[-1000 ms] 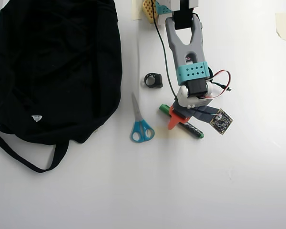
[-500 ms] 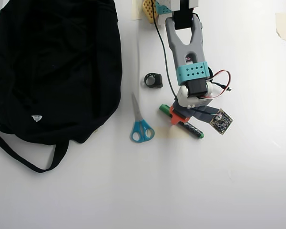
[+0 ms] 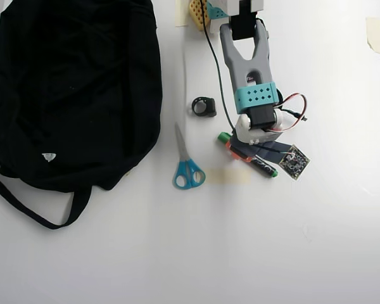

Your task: Put the green marker into the black bag

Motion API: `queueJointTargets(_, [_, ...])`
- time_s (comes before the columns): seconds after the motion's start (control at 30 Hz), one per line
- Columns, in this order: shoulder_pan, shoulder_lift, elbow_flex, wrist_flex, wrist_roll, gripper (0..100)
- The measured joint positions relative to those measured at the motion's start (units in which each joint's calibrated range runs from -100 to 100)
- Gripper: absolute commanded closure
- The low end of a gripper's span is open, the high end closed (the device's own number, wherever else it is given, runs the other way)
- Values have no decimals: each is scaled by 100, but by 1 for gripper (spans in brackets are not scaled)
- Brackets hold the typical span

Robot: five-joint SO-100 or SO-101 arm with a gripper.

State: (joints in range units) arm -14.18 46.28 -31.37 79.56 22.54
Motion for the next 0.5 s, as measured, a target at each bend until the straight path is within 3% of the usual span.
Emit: queueJointTargets(0.5, [0, 17, -142, 9, 0, 98])
